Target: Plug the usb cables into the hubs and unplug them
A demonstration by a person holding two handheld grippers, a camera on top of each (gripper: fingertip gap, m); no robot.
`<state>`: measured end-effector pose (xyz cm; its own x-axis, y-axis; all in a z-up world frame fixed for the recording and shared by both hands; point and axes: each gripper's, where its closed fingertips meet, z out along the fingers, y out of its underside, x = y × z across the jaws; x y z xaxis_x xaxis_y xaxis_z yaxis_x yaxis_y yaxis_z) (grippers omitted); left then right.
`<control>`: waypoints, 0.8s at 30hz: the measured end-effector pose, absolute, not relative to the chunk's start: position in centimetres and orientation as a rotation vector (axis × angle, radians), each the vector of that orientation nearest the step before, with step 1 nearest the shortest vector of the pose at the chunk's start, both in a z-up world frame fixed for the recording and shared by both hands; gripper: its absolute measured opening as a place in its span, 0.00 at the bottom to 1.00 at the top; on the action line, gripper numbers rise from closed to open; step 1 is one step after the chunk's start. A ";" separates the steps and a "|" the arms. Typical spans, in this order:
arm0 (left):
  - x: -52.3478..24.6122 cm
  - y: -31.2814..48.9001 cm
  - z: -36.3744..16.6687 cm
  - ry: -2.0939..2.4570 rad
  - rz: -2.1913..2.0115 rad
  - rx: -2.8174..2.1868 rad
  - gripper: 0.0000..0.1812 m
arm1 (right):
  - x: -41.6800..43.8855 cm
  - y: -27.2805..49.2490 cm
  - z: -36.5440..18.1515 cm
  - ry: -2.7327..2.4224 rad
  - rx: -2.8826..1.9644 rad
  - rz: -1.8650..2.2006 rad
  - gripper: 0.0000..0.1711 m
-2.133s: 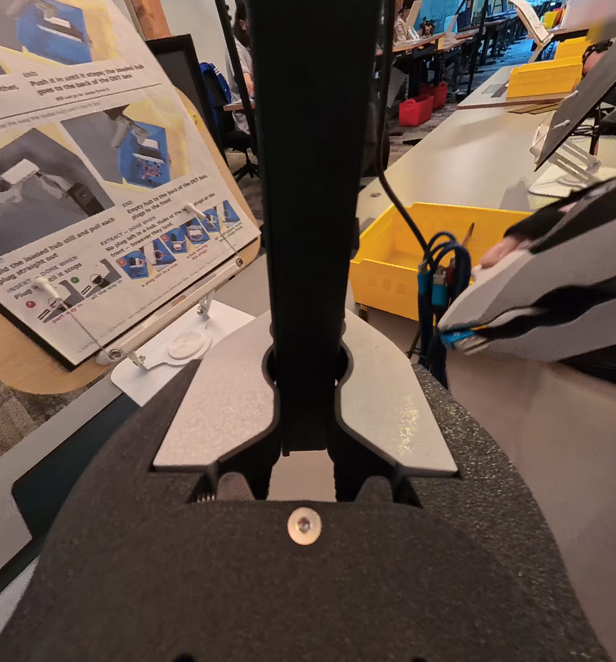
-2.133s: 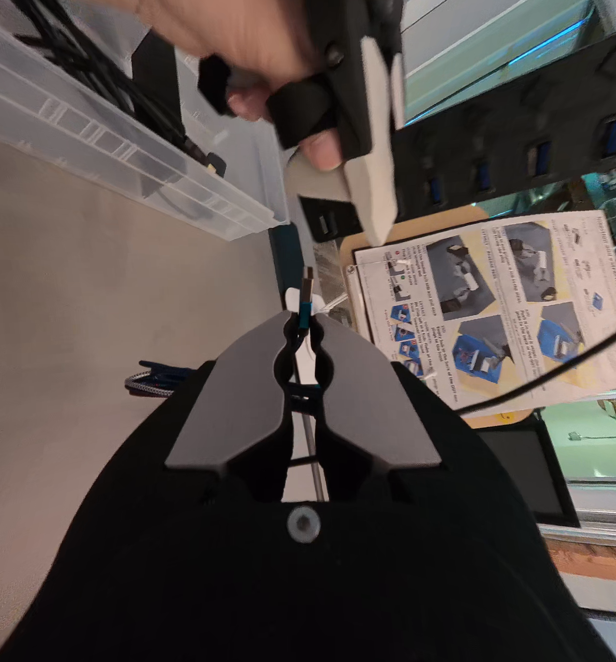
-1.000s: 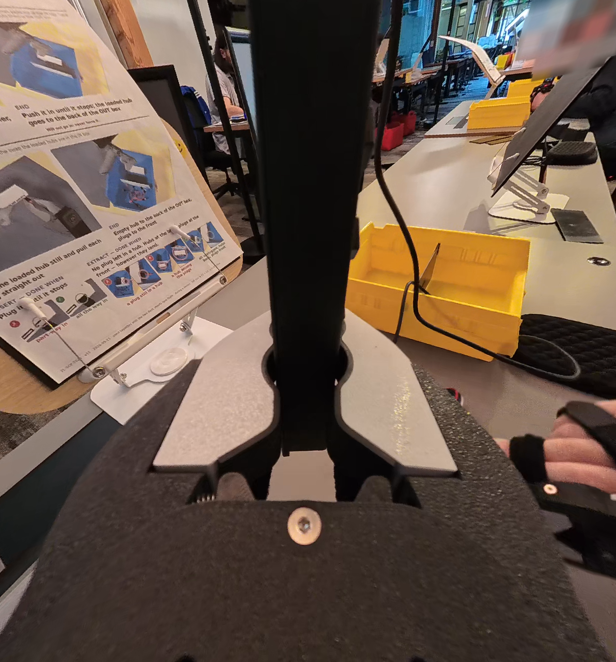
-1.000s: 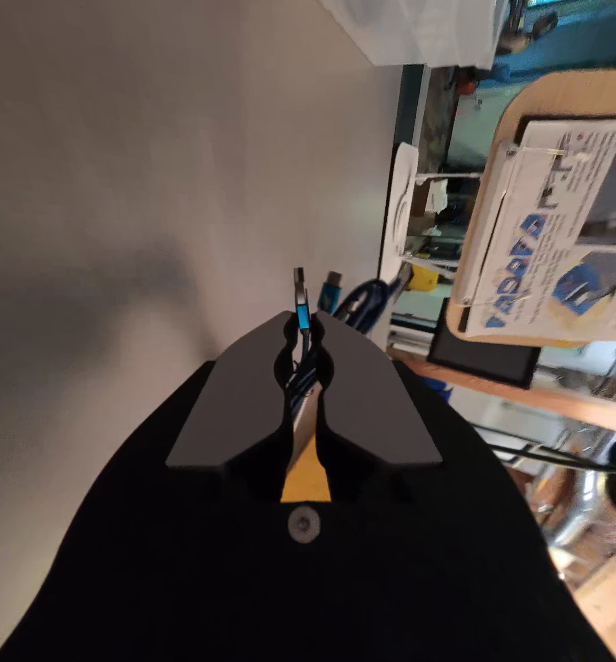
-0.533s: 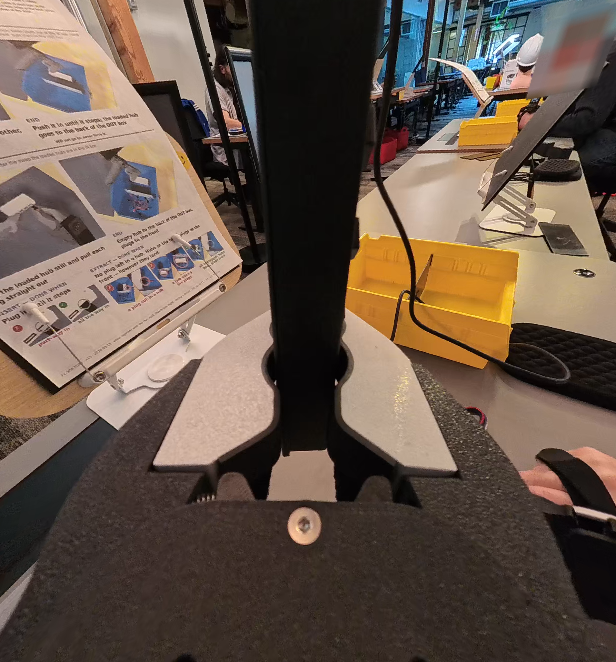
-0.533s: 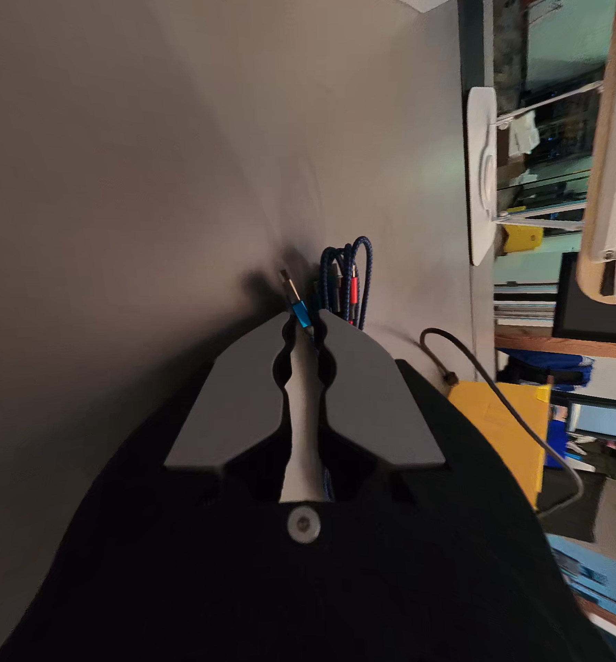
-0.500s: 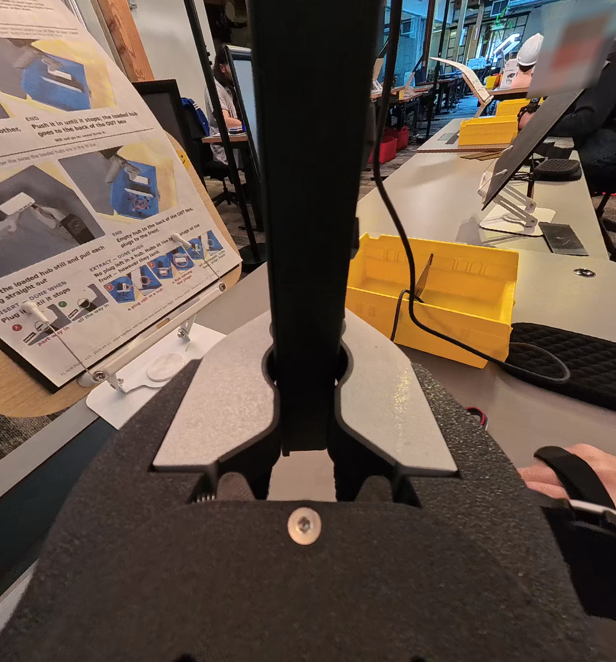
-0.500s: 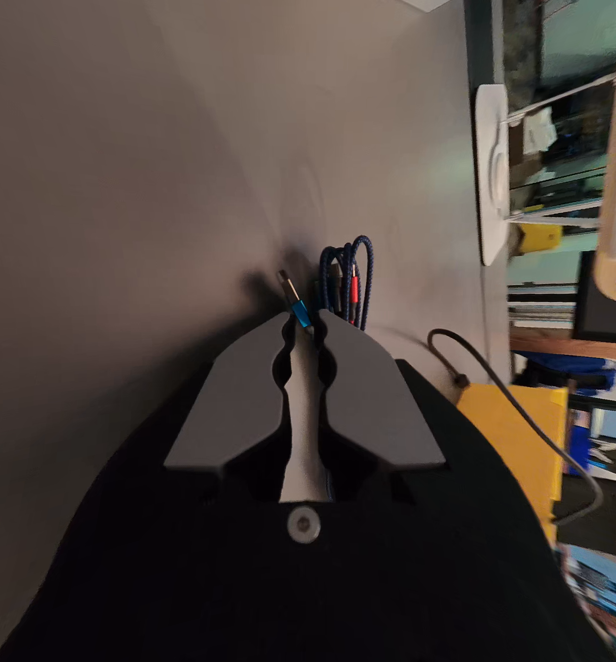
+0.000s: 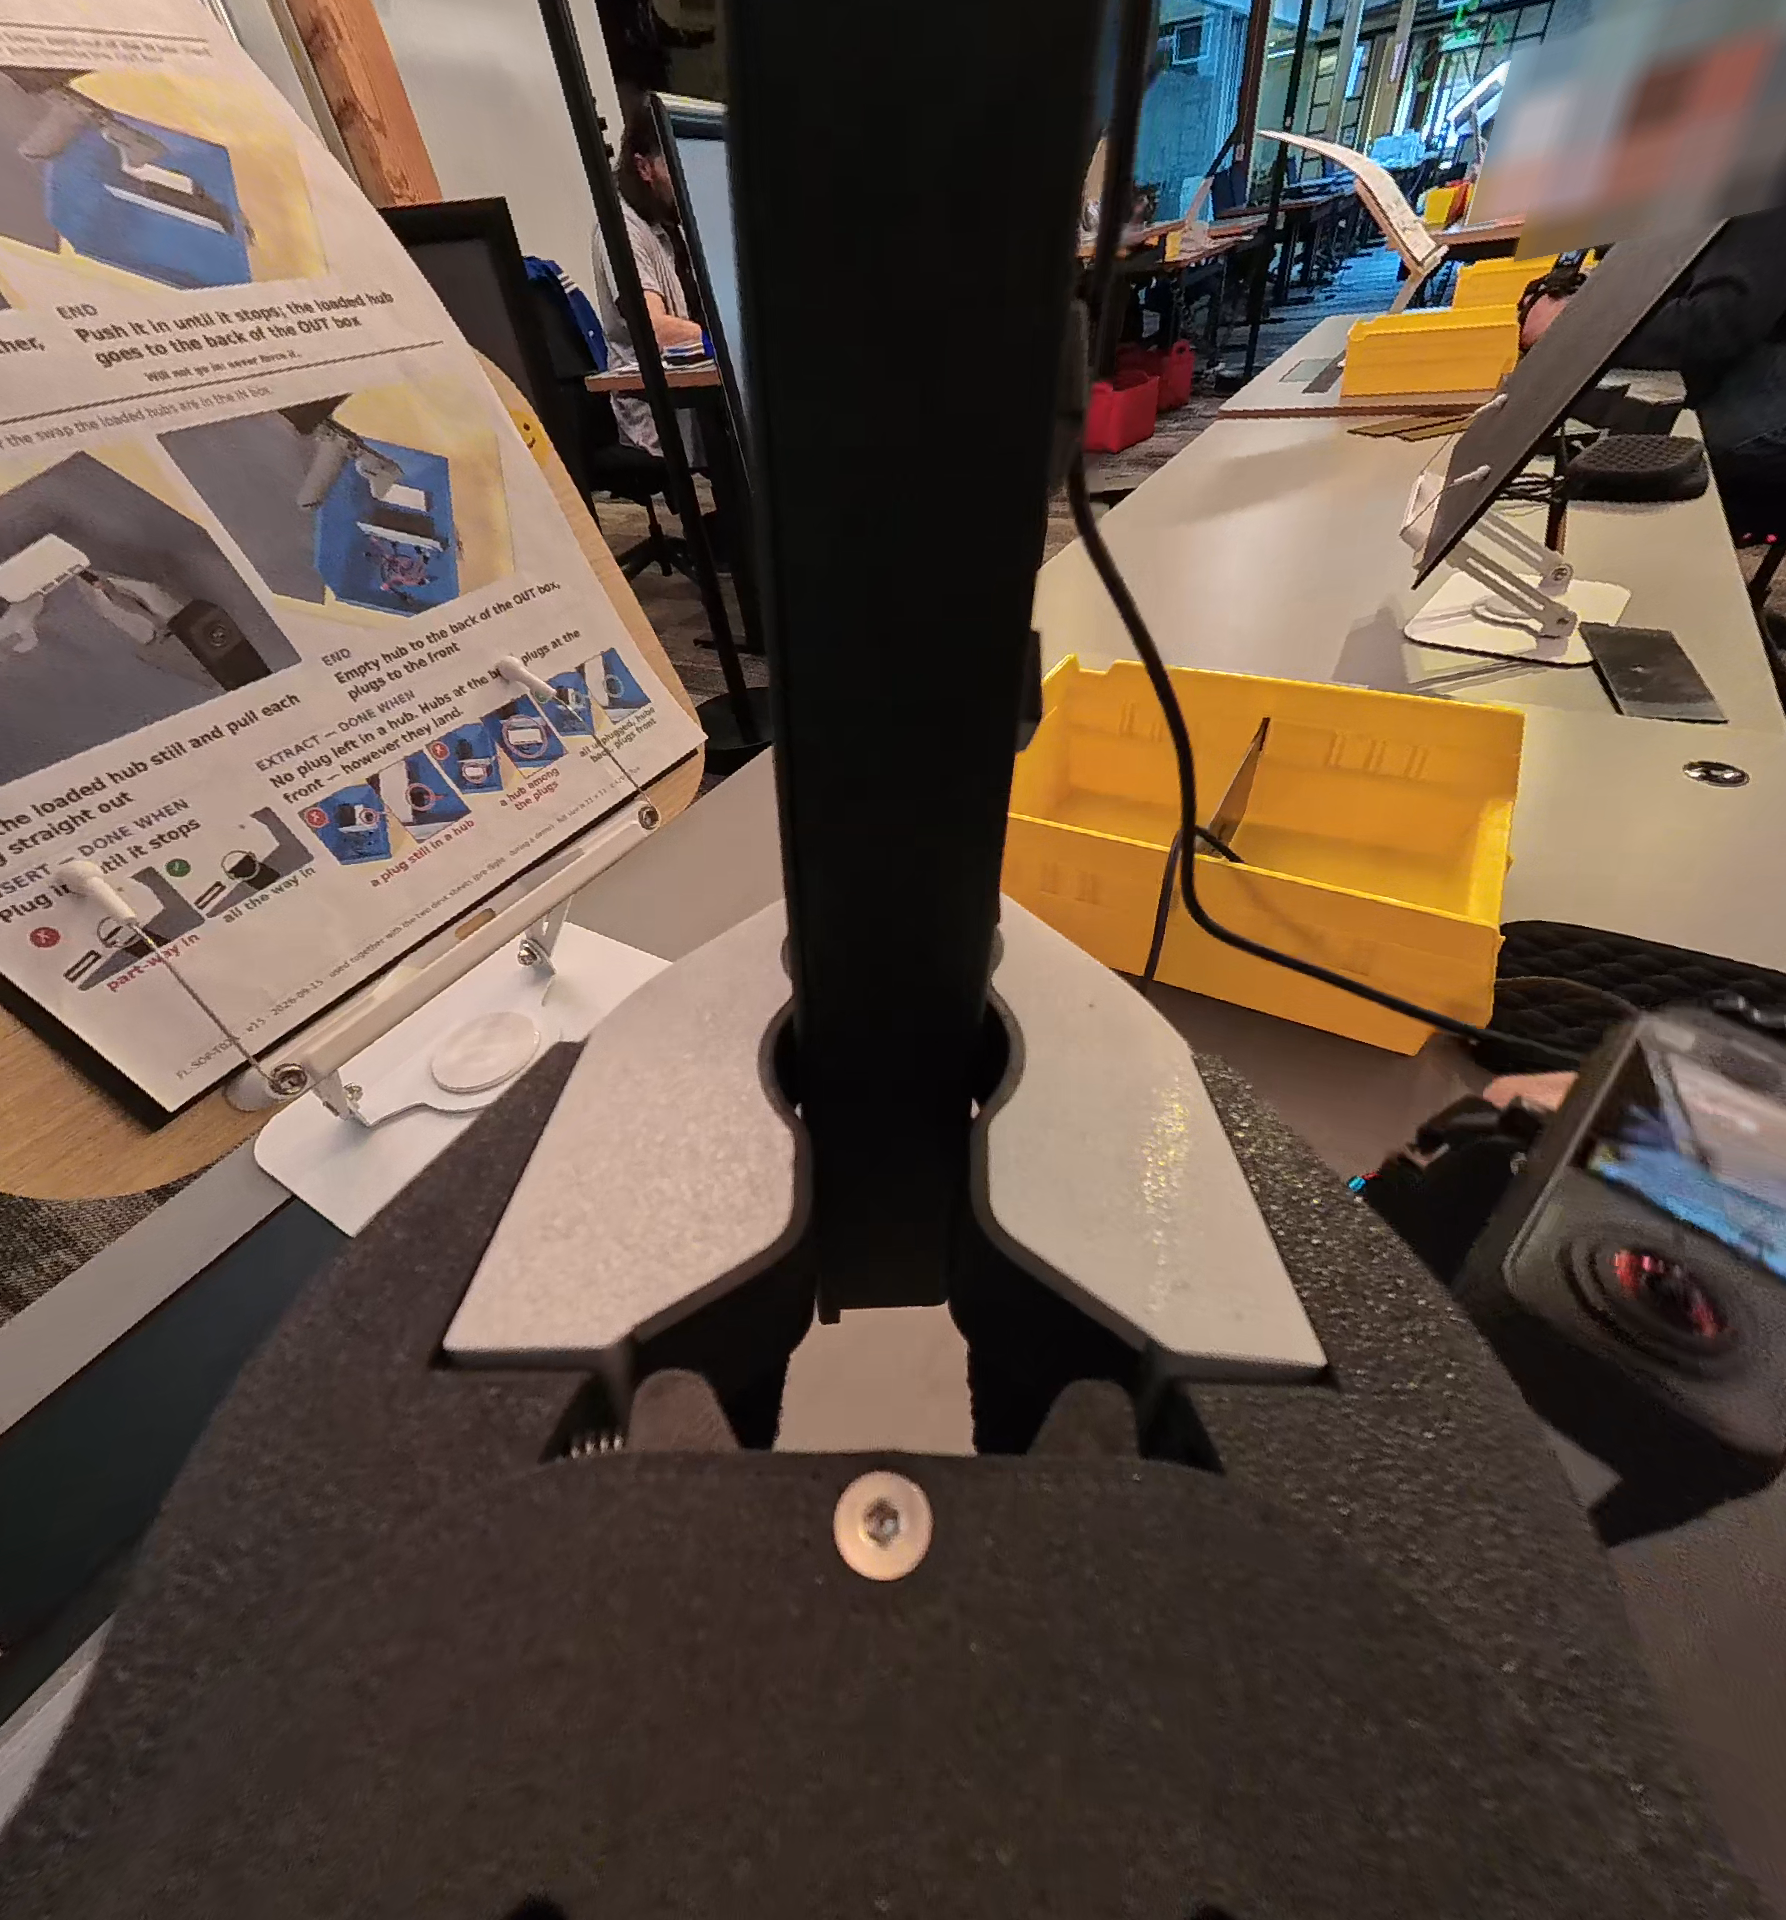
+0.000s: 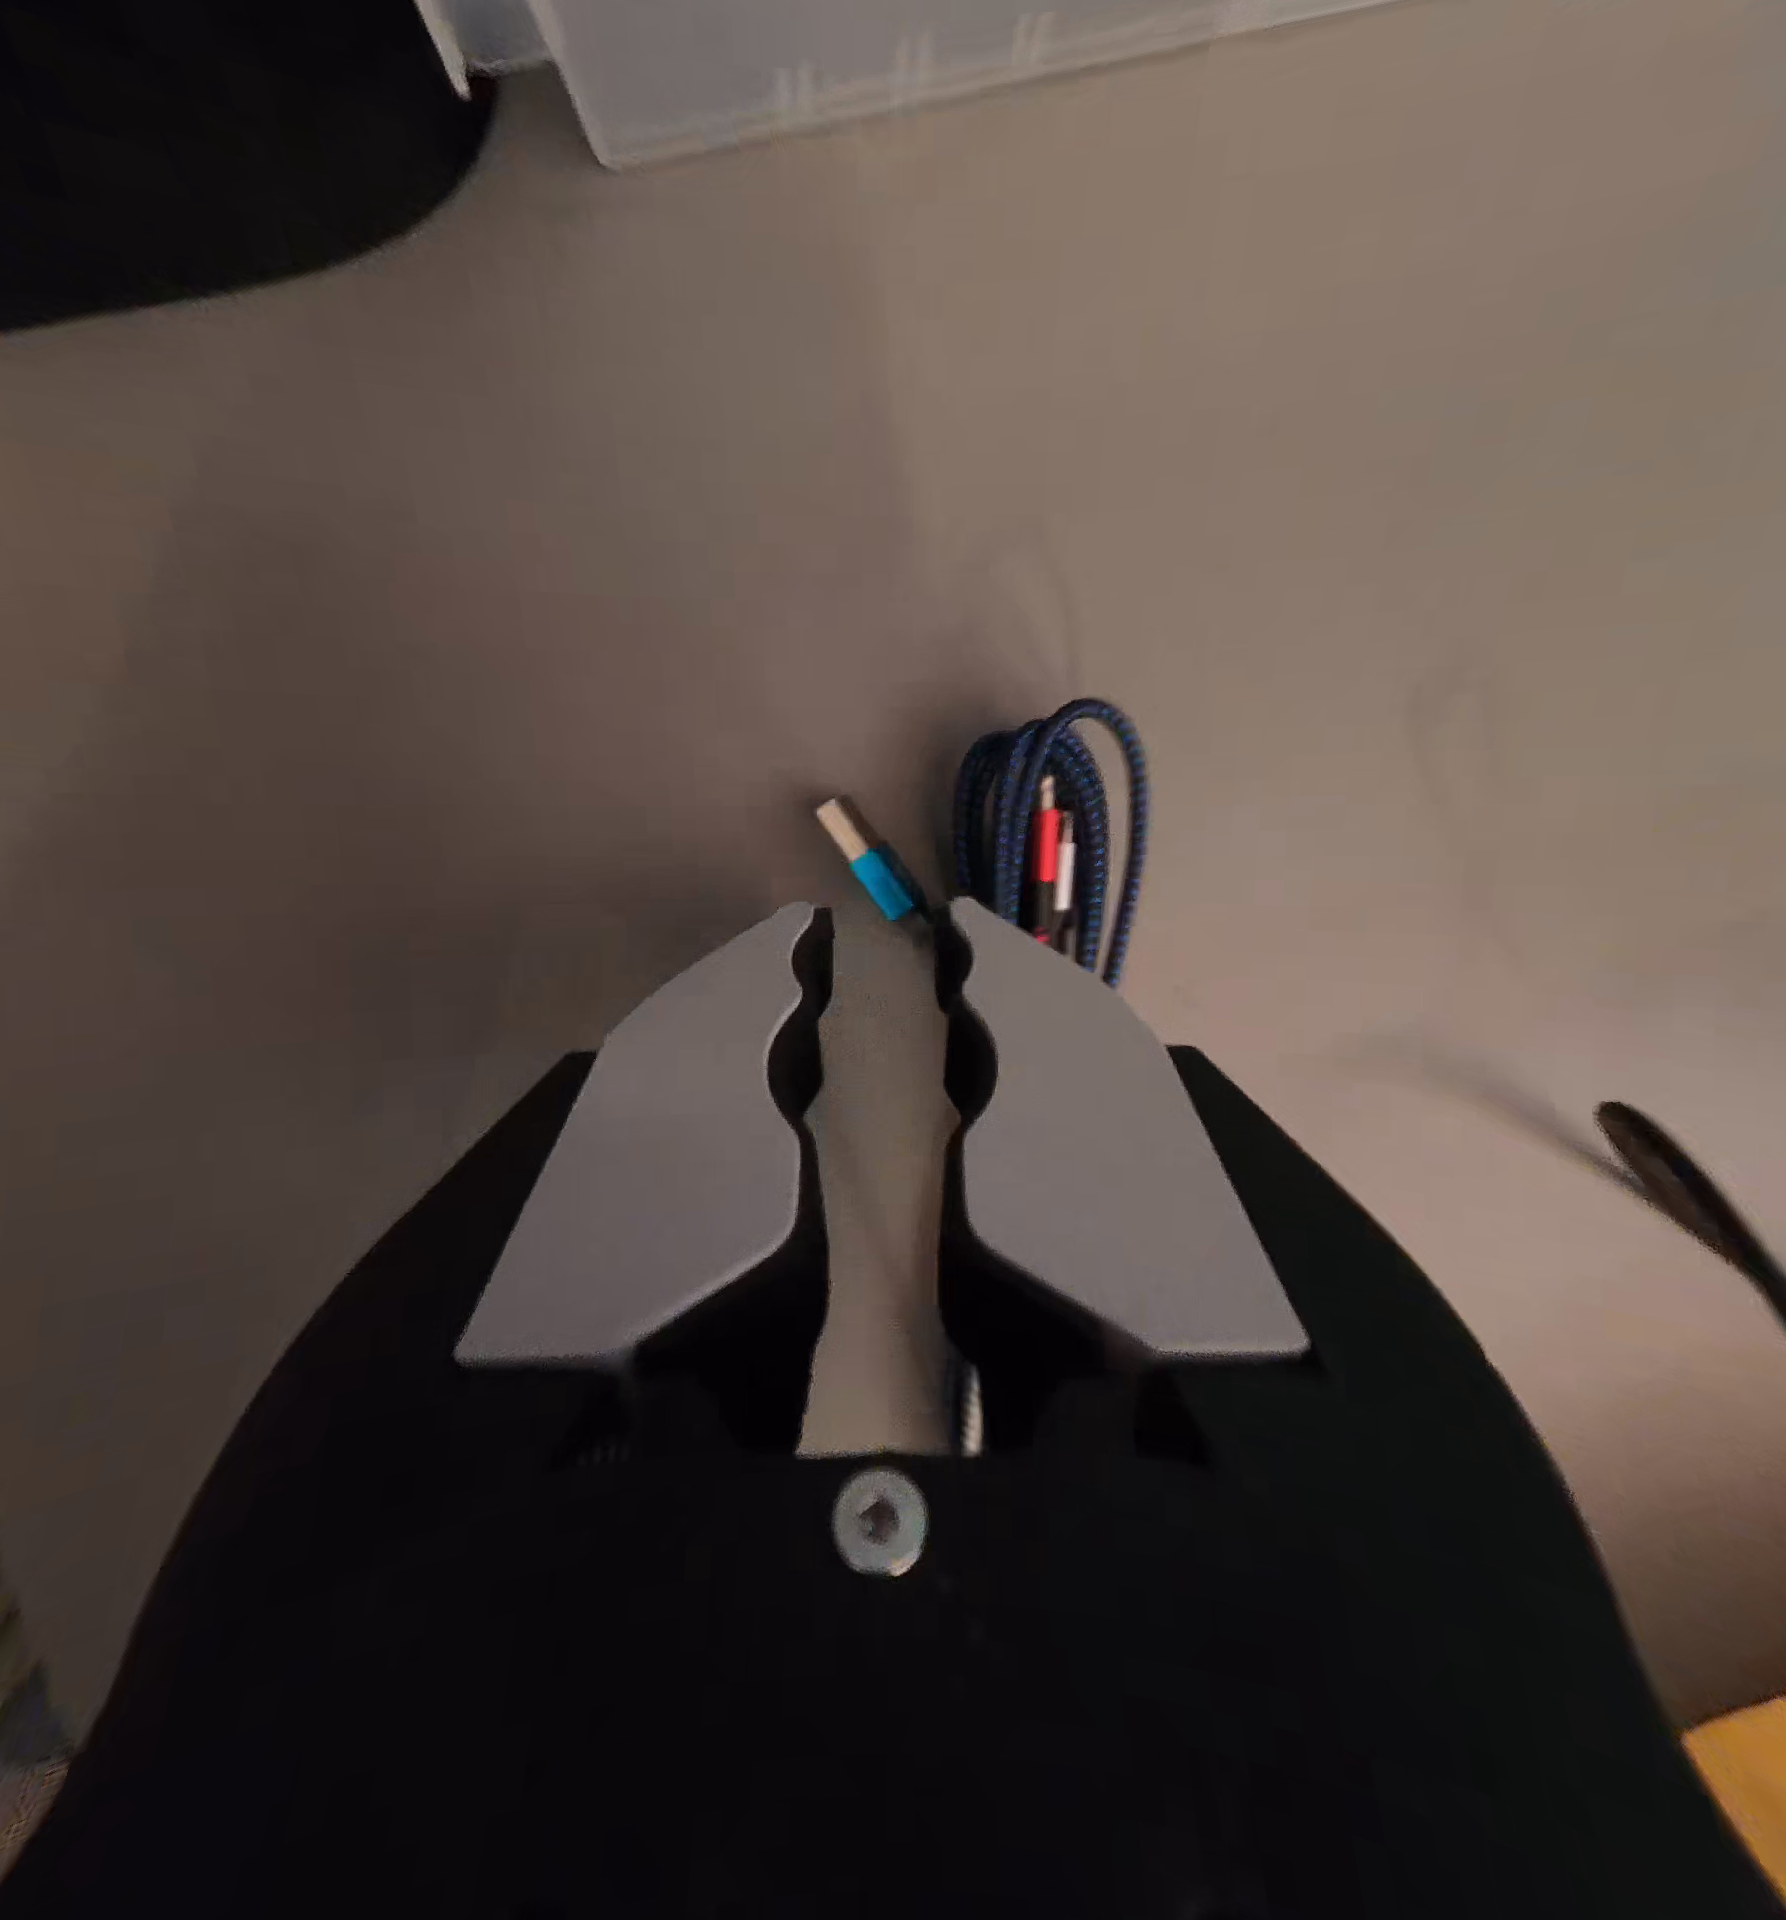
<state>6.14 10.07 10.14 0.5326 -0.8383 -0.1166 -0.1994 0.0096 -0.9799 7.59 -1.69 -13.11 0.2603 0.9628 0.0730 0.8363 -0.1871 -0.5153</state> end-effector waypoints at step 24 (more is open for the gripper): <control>5.9 10.3 10.1 0.924 -0.630 -1.516 0.14 | 7.0 -0.8 -14.5 -2.008 -1.894 0.564 0.01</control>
